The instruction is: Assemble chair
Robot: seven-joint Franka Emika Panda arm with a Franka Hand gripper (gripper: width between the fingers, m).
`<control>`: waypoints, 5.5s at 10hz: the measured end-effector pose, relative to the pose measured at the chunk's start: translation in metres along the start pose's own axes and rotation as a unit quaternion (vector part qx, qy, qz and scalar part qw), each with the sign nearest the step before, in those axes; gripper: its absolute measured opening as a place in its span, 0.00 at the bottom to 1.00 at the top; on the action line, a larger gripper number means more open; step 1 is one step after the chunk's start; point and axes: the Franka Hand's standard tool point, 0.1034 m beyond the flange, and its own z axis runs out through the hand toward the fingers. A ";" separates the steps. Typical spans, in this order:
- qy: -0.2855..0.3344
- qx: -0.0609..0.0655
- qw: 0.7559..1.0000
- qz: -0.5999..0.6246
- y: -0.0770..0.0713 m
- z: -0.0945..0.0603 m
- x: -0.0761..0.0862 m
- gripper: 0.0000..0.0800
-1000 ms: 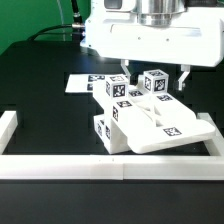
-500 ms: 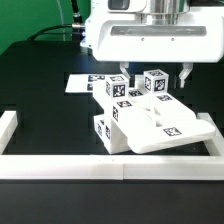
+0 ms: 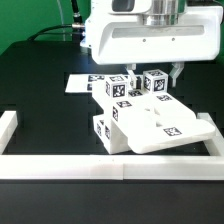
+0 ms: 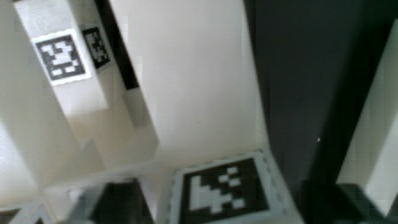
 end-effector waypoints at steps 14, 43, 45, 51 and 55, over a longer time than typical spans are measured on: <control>-0.001 0.006 0.916 0.402 -0.003 0.000 0.001 0.34; -0.028 0.005 0.992 0.125 -0.013 -0.005 0.004 0.81; -0.027 0.006 0.998 0.054 -0.012 -0.005 0.004 0.81; -0.026 0.008 0.999 -0.022 -0.009 -0.004 0.004 0.35; -0.027 0.007 0.999 0.045 -0.009 -0.004 0.004 0.34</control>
Offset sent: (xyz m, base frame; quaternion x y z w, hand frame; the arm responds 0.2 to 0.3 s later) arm 0.0000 0.0000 0.0000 0.0000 0.0000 0.1938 0.9810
